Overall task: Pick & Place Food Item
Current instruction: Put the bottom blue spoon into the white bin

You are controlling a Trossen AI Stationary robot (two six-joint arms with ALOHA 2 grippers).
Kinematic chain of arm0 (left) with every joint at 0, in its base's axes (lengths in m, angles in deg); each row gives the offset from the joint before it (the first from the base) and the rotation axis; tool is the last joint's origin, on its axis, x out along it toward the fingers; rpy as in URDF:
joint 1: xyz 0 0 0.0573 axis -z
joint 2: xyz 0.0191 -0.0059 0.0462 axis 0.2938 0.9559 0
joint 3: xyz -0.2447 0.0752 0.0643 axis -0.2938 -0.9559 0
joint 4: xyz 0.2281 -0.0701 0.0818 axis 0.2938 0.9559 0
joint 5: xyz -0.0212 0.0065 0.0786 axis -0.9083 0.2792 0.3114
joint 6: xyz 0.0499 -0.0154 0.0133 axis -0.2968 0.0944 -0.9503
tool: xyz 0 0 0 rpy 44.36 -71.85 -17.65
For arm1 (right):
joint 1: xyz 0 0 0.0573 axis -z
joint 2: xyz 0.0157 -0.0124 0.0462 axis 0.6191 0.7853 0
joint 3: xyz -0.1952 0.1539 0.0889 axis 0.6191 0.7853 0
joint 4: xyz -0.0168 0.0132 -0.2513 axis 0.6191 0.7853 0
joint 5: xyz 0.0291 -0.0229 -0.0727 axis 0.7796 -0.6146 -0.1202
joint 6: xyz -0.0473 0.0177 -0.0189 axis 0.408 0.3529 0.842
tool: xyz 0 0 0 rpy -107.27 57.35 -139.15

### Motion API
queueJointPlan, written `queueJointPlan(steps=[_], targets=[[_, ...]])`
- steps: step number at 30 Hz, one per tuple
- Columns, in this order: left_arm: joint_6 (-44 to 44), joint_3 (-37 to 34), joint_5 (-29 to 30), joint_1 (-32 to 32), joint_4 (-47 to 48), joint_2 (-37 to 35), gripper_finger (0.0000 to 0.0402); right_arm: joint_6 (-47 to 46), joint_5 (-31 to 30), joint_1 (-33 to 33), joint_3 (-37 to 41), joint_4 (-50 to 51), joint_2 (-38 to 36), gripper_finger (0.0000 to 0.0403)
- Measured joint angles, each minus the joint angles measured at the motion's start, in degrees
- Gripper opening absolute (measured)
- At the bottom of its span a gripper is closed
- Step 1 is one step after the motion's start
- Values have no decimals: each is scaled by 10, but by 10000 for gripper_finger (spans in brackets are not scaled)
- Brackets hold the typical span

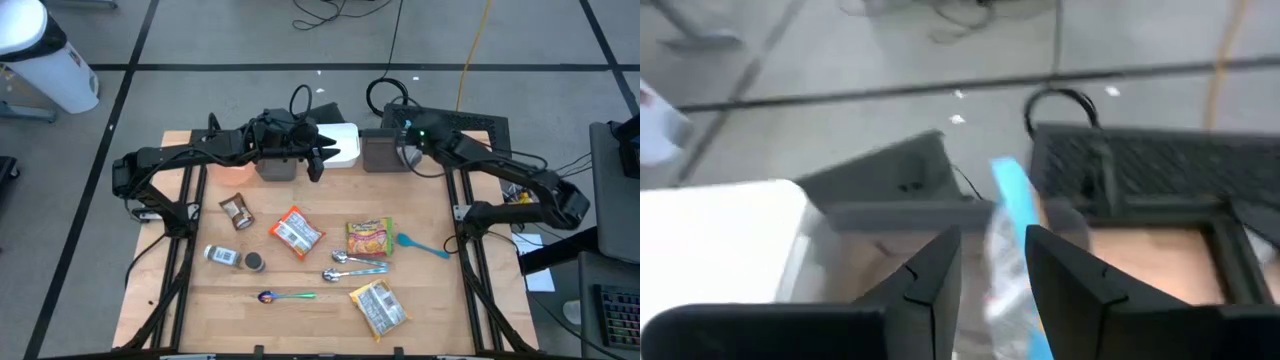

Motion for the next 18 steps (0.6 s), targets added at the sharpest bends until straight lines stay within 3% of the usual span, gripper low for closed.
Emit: queueJointPlan(steps=[10,18], targets=[[0,0,0,0,0,0,145,73,97,-1,0,-148,-14,109],[0,0,0,0,0,0,145,84,176,0,0,-209,-14,108]])
